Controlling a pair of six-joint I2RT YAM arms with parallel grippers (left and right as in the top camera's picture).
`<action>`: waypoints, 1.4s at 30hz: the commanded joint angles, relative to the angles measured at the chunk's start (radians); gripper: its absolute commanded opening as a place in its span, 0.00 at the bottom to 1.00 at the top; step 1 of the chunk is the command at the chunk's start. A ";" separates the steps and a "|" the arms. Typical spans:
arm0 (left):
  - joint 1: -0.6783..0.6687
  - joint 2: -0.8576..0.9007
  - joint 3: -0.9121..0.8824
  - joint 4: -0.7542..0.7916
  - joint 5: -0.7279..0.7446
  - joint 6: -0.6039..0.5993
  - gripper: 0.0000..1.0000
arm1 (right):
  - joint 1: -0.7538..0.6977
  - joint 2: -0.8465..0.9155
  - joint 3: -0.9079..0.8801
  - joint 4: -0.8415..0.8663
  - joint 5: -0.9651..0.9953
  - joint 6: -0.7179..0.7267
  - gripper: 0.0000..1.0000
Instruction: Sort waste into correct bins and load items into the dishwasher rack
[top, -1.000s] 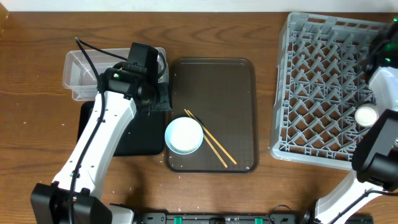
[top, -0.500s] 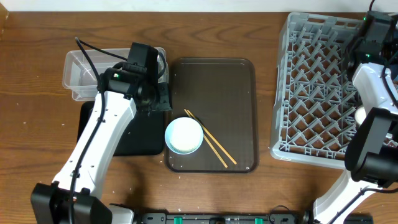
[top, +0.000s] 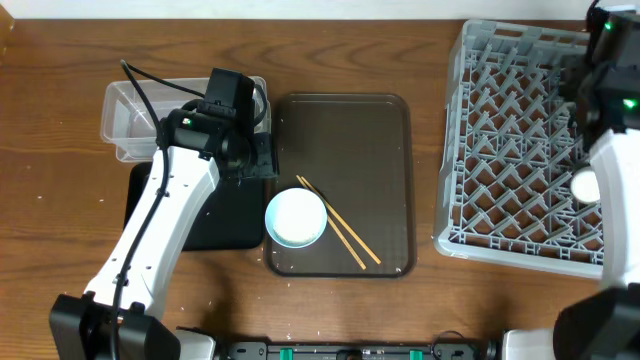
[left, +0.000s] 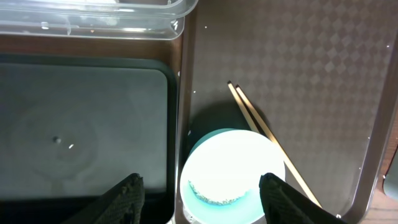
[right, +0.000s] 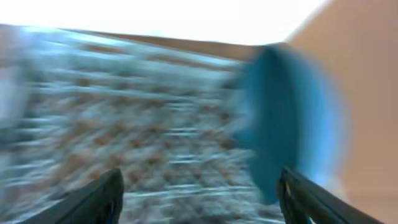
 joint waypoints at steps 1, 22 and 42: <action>0.004 -0.003 0.003 -0.018 -0.007 -0.008 0.63 | 0.023 0.030 -0.004 -0.085 -0.507 0.168 0.77; -0.067 0.003 -0.067 -0.027 0.040 -0.111 0.63 | 0.505 0.182 -0.004 -0.235 -0.285 0.319 0.80; -0.378 0.267 -0.132 0.164 0.040 -0.153 0.59 | 0.481 0.182 -0.003 -0.239 -0.213 0.349 0.81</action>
